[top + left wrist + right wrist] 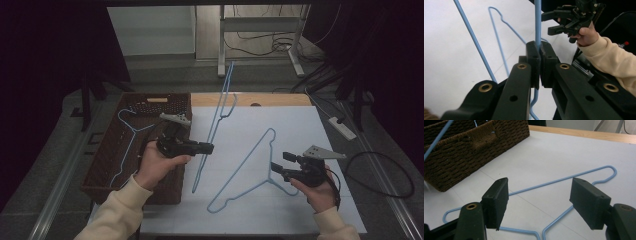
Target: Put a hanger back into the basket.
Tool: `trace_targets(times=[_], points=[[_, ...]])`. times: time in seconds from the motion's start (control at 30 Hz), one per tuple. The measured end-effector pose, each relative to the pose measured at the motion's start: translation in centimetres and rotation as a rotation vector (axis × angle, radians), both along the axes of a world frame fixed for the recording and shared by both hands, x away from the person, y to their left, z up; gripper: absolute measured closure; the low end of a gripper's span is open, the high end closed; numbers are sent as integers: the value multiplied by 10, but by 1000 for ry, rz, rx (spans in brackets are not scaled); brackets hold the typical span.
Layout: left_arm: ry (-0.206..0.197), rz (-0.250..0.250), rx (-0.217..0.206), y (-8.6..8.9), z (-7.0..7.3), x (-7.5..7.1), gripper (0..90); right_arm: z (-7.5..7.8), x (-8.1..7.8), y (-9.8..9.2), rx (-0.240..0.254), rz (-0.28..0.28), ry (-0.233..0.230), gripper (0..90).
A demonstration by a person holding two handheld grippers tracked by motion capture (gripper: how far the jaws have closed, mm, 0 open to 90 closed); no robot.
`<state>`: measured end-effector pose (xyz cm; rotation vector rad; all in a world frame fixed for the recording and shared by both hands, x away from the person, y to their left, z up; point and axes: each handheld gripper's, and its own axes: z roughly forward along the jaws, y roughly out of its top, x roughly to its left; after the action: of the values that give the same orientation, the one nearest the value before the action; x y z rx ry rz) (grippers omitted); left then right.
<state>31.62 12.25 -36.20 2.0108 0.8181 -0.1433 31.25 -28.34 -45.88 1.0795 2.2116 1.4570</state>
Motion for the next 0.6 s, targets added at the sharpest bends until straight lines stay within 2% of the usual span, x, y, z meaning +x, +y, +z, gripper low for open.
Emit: trace_targets(times=[0.23, 0.4, 0.6], points=[[-17, 18, 15, 25, 14, 7, 876, -3, 2, -2, -11, -13, 4, 318], [-23, 14, 12, 37, 21, 10, 876, -3, 2, -3, -14, -18, 6, 318], [-52, 17, 34, 57, 34, 12, 877, -5, 3, -2, -20, -20, 9, 319]])
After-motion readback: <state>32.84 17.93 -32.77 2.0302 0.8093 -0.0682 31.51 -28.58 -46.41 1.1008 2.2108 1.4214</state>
